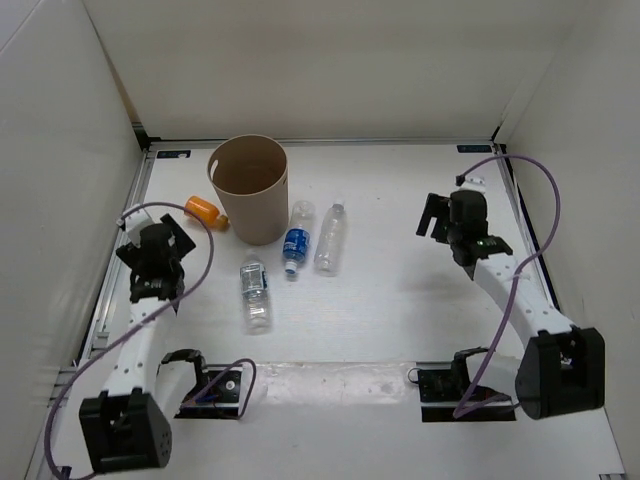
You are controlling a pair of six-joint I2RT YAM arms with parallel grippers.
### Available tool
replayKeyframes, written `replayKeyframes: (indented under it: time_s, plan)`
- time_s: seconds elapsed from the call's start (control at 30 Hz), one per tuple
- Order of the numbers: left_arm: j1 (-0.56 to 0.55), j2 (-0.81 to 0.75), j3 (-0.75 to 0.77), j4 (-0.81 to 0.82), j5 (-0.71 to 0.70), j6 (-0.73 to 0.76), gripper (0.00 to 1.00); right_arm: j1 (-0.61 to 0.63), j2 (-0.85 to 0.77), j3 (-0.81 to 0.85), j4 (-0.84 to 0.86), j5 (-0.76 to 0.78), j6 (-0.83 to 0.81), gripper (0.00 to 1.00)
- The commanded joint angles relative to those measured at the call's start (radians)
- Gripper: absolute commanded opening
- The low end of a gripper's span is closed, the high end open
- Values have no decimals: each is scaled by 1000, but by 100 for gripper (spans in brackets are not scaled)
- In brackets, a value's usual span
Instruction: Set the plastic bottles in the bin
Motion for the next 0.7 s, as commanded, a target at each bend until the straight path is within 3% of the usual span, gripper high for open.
replayKeyframes:
  time_s: [0.0,0.33,0.47,0.67]
  plan:
    - [125,130,98,-203,341,-50,100,8,90,126,-85,18,16,90]
    - [390,643,333,-342,691,-68,100,219,142,169,-97,247,-30,90]
    - [473,689,333,-316,772,-71,100,207,155,174,-108,233,-22,90]
    - [498,603,253,-241,817,-77,100,175,135,160,-100,204,-13,90]
